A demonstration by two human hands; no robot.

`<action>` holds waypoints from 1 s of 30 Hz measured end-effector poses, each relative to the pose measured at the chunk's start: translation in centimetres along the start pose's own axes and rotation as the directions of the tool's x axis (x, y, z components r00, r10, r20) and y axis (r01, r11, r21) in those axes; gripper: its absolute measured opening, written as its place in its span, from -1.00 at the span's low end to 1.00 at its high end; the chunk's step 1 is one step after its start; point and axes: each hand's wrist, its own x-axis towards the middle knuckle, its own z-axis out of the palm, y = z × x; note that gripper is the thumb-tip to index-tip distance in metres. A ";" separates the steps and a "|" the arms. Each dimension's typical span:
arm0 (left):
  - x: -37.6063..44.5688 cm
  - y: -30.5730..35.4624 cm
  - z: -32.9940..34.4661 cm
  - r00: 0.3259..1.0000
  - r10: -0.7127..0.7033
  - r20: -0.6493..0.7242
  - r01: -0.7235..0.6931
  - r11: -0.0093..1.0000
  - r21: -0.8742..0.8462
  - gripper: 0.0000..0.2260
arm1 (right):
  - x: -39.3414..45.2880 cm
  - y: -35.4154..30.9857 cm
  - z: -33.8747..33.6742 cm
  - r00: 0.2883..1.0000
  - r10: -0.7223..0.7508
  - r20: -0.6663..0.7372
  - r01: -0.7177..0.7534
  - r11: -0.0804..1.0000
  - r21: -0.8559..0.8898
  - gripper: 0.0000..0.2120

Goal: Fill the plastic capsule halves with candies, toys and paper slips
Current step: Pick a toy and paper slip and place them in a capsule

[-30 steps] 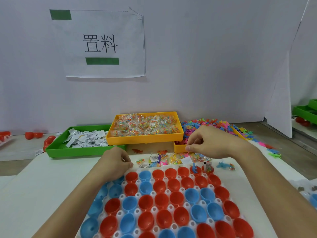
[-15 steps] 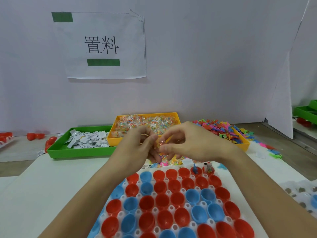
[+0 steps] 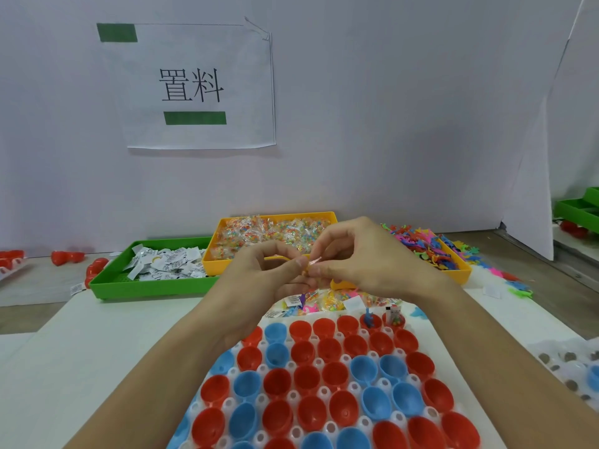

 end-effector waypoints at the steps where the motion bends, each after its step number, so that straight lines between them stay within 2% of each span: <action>1: 0.0 -0.1 -0.2 1.000 0.005 0.008 -0.005 1.000 -0.015 -0.95 | 0.0 0.0 0.0 1.000 0.000 -0.003 0.000 1.000 0.010 -0.92; 7: 0.0 -0.2 -0.3 0.999 0.047 0.006 -0.047 0.997 0.054 -0.91 | -0.2 0.1 -0.7 0.998 0.017 0.060 -0.020 0.999 0.046 -0.91; 11: 0.0 -0.3 -0.2 0.991 0.131 -0.040 -0.123 0.979 0.163 -0.96 | -0.4 -0.3 -1.0 0.995 0.022 0.102 -0.043 0.976 0.212 -0.83; 18: 0.1 -0.6 0.6 0.968 0.246 -0.055 -0.213 0.915 0.342 -0.82 | -0.4 0.2 -1.2 0.994 0.079 0.077 -0.091 0.981 0.169 -0.90; 24: -0.1 -0.9 0.9 0.972 0.236 0.005 -0.222 0.907 0.357 -0.89 | -0.7 0.7 -2.0 0.982 0.100 0.158 -0.127 0.977 0.172 -0.90; 30: -0.3 -0.8 1.1 0.973 0.230 0.029 -0.226 0.915 0.335 -0.82 | -0.6 1.2 -2.3 0.980 0.075 0.186 -0.114 0.971 0.209 -0.90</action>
